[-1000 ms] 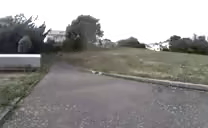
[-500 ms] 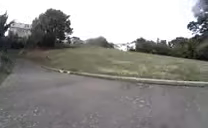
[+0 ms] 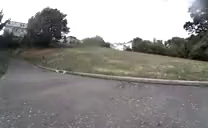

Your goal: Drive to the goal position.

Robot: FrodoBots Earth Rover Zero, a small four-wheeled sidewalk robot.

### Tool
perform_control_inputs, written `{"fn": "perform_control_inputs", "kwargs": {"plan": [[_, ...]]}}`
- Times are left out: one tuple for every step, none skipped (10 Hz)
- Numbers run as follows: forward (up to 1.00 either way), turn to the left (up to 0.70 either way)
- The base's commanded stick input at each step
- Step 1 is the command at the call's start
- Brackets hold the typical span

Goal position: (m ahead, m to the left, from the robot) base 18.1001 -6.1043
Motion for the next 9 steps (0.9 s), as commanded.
{"fn": "perform_control_inputs", "kwargs": {"plan": [[0.0,0.0],[0.0,-0.04],[0.0,-0.22],[0.0,-0.4],[0.0,-0.7],[0.0,-0.7],[0.0,-0.7],[0.0,-0.7],[0.0,-0.7]]}}
